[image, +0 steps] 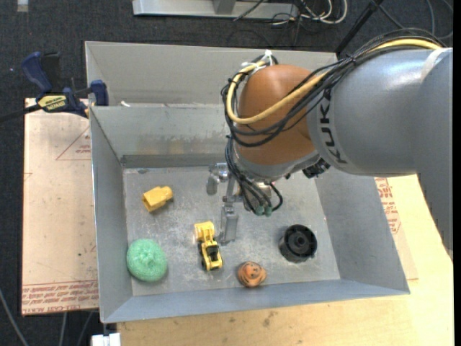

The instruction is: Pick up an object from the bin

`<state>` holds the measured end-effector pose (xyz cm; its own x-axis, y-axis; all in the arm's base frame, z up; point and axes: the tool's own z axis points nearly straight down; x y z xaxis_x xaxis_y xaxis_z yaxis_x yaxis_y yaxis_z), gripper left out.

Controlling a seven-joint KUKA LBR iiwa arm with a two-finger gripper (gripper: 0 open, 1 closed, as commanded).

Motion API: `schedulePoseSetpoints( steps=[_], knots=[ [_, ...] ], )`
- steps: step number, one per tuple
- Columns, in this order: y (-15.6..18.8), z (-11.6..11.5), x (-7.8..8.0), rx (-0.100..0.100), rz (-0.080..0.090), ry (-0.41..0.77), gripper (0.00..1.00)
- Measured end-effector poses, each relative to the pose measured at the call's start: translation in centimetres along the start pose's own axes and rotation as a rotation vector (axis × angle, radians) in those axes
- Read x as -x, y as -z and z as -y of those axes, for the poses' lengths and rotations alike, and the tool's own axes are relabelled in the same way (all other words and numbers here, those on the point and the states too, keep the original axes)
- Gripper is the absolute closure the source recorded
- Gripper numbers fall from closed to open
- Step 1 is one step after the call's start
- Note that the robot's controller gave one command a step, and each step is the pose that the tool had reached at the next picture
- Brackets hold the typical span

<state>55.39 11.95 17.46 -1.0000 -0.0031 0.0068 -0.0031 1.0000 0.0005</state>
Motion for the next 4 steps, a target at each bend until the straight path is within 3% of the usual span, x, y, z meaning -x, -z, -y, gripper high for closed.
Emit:
schedulePoseSetpoints(
  steps=[1, 2, 3, 4],
  knots=[
    [0.5, 0.1, 0.2, 0.001, 0.007, -0.003, 0.00],
    [-3.7, 0.9, -0.5, 0.001, 0.014, 0.059, 0.00],
    [-8.4, 2.9, -4.5, 0.001, 0.008, -0.035, 0.00],
    [-9.7, 2.4, -4.4, 0.000, 0.002, -0.086, 0.00]
  ],
)
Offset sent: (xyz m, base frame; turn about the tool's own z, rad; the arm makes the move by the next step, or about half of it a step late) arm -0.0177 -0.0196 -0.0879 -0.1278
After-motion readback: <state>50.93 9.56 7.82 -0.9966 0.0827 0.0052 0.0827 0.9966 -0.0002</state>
